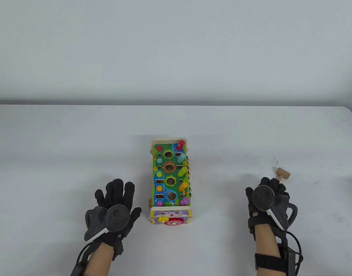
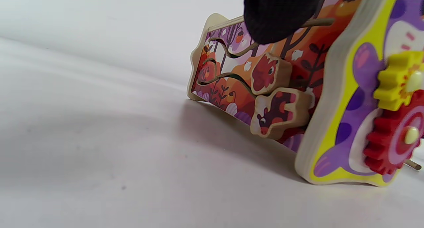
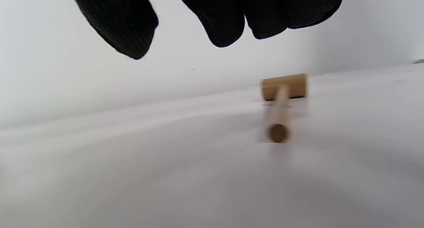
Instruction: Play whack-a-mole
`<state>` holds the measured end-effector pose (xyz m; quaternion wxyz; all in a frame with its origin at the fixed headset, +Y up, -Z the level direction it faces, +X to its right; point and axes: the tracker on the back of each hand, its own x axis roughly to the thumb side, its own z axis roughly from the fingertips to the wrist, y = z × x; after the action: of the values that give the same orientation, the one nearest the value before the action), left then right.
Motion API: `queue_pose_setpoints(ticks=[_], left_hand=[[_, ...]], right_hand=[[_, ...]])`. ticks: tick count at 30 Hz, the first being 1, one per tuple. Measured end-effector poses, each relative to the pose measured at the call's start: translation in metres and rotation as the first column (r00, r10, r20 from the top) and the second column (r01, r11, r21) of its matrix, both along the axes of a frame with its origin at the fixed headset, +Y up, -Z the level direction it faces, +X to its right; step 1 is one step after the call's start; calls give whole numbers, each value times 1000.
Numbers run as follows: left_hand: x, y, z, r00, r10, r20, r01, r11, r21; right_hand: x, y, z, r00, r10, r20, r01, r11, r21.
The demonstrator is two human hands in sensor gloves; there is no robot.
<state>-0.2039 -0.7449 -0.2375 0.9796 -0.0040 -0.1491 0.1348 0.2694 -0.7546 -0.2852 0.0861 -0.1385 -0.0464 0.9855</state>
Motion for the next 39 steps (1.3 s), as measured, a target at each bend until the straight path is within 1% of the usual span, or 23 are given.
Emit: queue_pose_setpoints(ticks=[3,5,6,13,26,34,39], left_hand=[[0,0,0,1000,7,-4,-7,1000,-9],[-1,0,0,1000,8,-7,-8,1000,-9],[-1,0,0,1000,7,-8,-7,1000,-10],[-1,-1,-1,1000,2,-16,-2,1000,-20],[-1,-1,-2,1000,8,-24,-9,999,-30],[-1,-2,-2,1000,14,-24,-15,999,-35],[-1,-2,-2,1000,19,-25,-20,999,-39]], right_hand=[[18,-12,-1,994,-20,108,32,993,-113],[22,-17,-2,990,-22,141,43,988,-148],[23,-18,-3,989,-10,150,37,983,-179],[14,-23,-11,986,77,145,-34,960,-277],[5,-23,-19,966,200,163,-135,931,-340],[3,-22,-20,961,223,166,-150,919,-366],[2,-23,-20,956,245,163,-157,894,-419]])
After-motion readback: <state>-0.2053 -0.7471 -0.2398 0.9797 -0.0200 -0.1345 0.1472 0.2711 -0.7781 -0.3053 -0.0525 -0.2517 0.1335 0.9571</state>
